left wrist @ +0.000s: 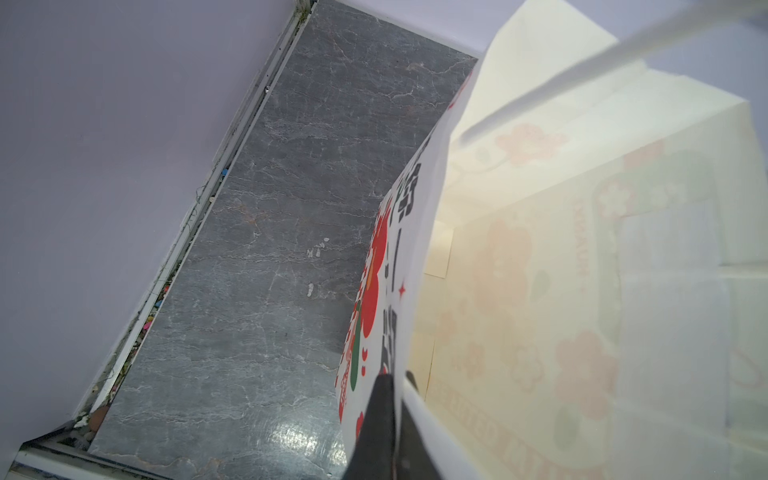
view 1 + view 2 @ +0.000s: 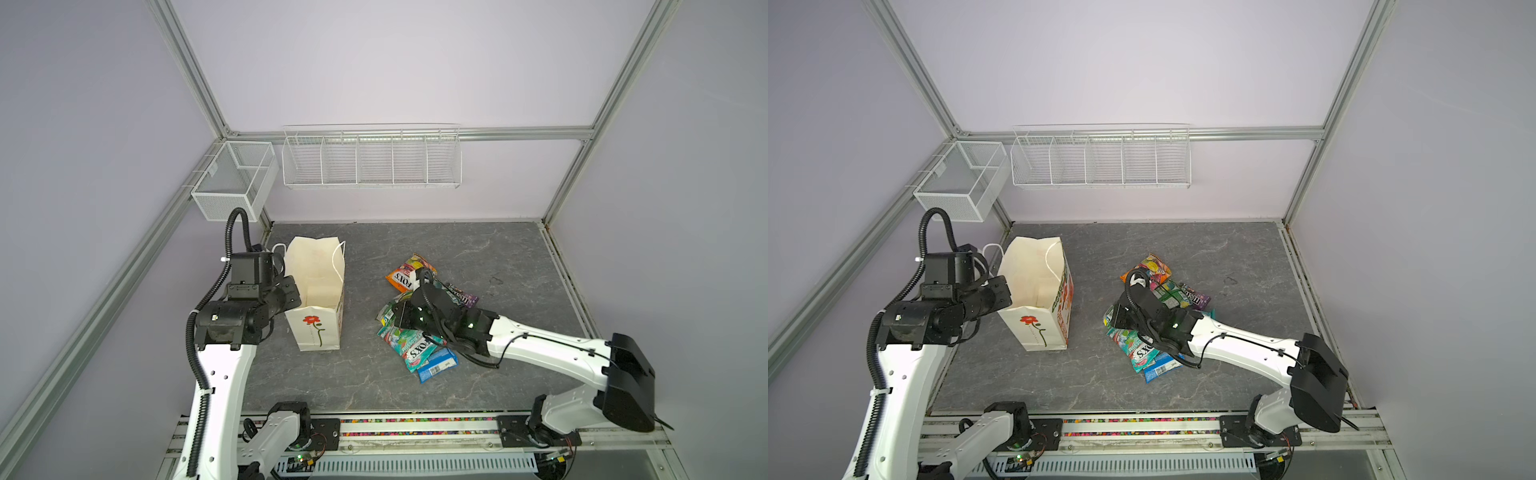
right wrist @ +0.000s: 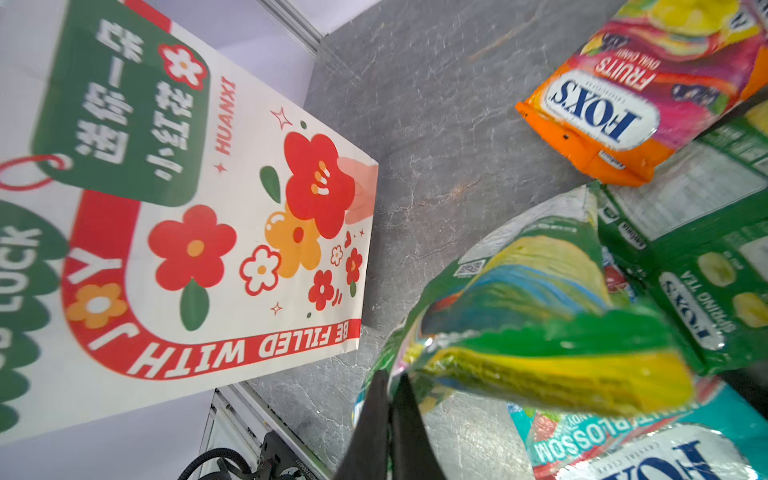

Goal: Place the snacks into the paper bag
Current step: 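Lift the green candy bag with the right gripper toward the paper bag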

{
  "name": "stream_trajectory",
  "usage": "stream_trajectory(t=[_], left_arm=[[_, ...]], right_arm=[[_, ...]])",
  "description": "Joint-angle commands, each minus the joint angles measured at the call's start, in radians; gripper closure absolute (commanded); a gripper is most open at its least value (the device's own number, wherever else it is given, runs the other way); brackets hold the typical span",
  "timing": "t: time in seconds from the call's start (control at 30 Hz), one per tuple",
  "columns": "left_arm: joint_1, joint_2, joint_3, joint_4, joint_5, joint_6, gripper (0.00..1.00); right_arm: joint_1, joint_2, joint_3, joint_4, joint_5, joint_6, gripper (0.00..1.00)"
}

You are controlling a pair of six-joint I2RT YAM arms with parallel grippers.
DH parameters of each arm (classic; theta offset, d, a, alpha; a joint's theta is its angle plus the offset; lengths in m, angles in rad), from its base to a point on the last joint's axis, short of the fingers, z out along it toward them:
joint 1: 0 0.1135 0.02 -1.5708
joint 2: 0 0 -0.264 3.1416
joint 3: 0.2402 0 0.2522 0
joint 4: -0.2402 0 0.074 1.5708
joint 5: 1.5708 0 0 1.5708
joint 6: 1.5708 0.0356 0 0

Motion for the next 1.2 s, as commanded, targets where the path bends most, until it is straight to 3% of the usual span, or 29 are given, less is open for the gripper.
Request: stream_trajectory(t=[0.0, 0.23, 0.53, 0.83, 1.17], left_arm=[[-0.035, 0.010, 0.033, -0.030, 0.016, -0.022, 1.00], [-0.146, 0.073, 0.066, -0.045, -0.045, -0.030, 1.00], [-0.195, 0.119, 0.092, -0.053, -0.094, -0.026, 1.00], [-0.308, 0.171, 0.109, -0.053, -0.200, -0.068, 1.00], [-0.348, 0.200, 0.138, -0.063, -0.253, -0.087, 1.00]], right_arm=[[-0.002, -0.063, 0.022, -0.024, 0.054, -0.072, 0.93], [-0.005, -0.157, 0.034, -0.112, 0.117, -0.154, 0.93], [-0.009, -0.286, 0.067, -0.181, 0.126, -0.308, 0.93], [-0.008, -0.347, 0.183, -0.249, 0.021, -0.470, 0.94], [-0.008, -0.362, 0.314, -0.234, -0.290, -0.602, 0.93]])
